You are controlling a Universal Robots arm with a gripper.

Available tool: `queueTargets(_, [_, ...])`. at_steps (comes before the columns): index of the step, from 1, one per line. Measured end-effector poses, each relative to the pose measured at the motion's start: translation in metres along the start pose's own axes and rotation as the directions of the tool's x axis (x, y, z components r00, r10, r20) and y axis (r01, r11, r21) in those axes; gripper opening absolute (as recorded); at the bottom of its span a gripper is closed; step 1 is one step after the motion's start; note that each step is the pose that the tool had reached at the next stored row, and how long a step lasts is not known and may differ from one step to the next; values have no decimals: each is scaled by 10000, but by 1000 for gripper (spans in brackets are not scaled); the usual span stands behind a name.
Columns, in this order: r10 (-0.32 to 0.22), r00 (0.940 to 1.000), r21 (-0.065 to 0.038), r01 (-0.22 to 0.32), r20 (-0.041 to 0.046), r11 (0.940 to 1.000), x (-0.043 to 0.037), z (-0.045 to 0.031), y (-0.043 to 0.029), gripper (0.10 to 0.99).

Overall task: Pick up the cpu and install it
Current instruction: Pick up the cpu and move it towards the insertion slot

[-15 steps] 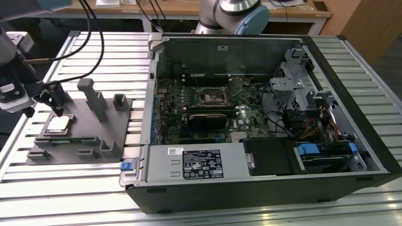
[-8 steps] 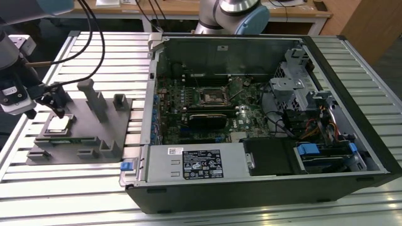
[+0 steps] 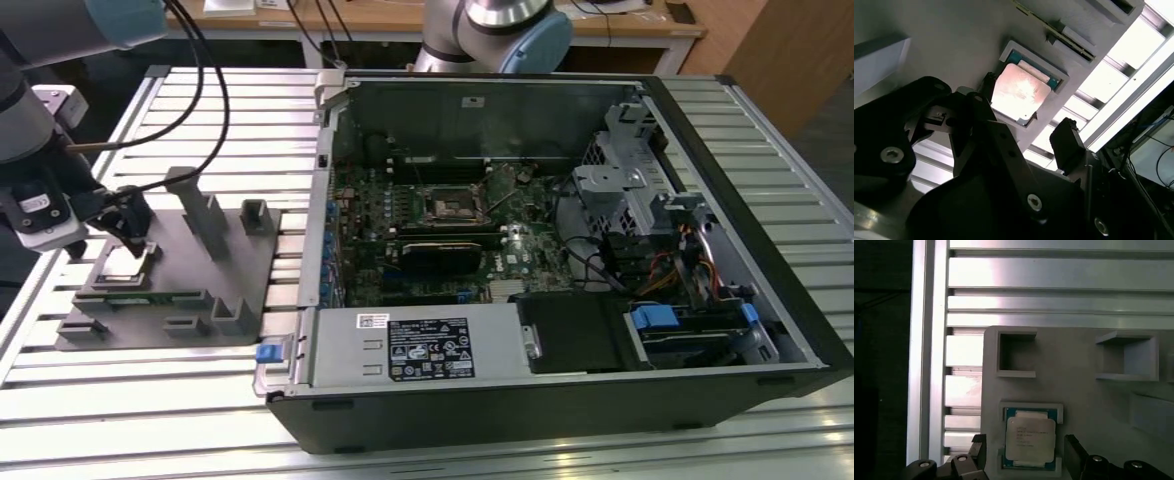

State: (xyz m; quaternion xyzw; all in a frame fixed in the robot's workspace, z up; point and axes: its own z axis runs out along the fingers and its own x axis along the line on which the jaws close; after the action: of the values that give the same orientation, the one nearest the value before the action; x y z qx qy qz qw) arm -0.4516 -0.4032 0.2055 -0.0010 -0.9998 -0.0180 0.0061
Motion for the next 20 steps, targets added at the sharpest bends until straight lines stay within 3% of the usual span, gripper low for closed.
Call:
queueTargets(6, [414, 9991, 64, -415, 80, 9991, -1, 51, 5, 718])
queueTargets(10, [447, 9988, 203, -452, 215, 9988, -1, 79, 15, 718])
queueTargets(13, [442, 9986, 217, -449, 305, 9988, -2, 112, 17, 718])
queueTargets(20, [445, 9985, 217, -452, 314, 9987, -2, 169, 16, 718])
